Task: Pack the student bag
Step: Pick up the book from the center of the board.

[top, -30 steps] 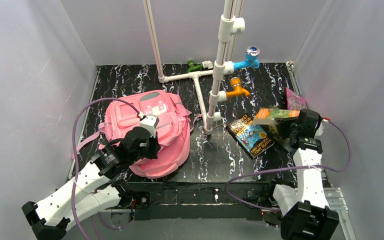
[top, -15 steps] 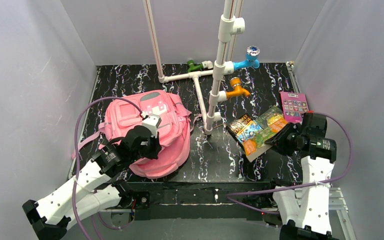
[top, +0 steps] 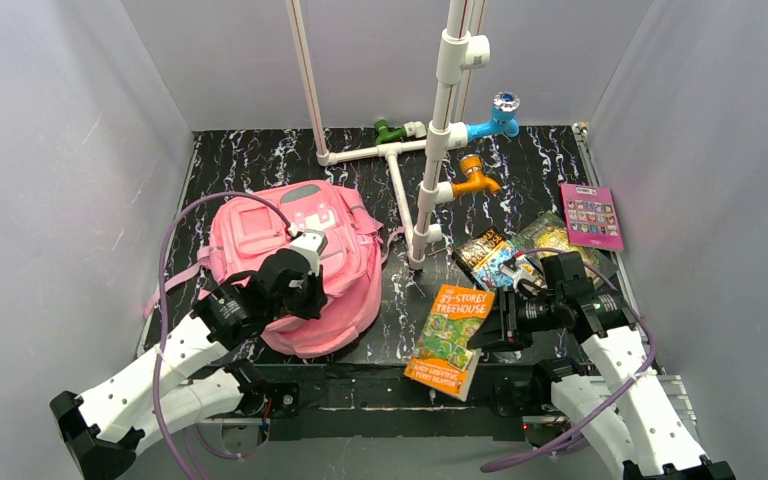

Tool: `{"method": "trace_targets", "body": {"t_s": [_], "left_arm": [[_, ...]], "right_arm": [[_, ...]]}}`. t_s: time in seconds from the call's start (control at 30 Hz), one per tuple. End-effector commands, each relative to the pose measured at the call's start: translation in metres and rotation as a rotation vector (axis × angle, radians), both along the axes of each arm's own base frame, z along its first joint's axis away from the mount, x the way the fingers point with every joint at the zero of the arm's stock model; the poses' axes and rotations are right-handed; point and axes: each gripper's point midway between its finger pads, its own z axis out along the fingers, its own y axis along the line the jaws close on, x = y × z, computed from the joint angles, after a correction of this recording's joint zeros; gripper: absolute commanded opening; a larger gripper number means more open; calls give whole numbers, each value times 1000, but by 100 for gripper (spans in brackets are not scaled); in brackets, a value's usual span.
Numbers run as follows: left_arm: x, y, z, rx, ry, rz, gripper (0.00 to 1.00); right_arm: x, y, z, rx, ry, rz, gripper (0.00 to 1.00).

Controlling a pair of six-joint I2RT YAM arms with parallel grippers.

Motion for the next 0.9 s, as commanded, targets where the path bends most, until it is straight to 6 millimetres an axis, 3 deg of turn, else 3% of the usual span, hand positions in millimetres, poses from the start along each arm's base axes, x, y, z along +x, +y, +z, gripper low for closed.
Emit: {"method": "trace_targets", "body": {"t_s": [0.0,0.03,0.07,0.2,0.23,0.3,0.4,0.5,0.57,0.7,0.87], "left_arm": [[-1,-11,23,-109,1,24,0],[-1,-11,24,-124,4,38,1],[-2,-12,25,-142,10,53,8],[-5,-11,34,-246,50,162,73],[-7,-12,38,-296,68,203,84],[-11,-16,47,-412,111,275,96],[-19,-26,64,-585,201,345,98],[-28,-40,66,-726,359,423,98],[-33,-59,69,-842,473,425,98],[-26,-98,97,-1111,604,355,98],[-22,-129,128,-1117,538,250,98]], "right_arm": [[32,34,62,340,-181,12,1],[38,38,67,383,-183,-12,1],[44,41,74,431,-155,-54,1],[61,48,93,547,-136,-146,1],[66,50,95,560,-138,-173,1],[73,51,91,558,-103,-236,1],[79,52,87,566,-40,-324,1],[85,47,95,633,3,-433,1],[88,42,102,678,21,-500,1],[90,35,114,699,24,-566,1],[86,35,118,691,12,-555,1]]}}
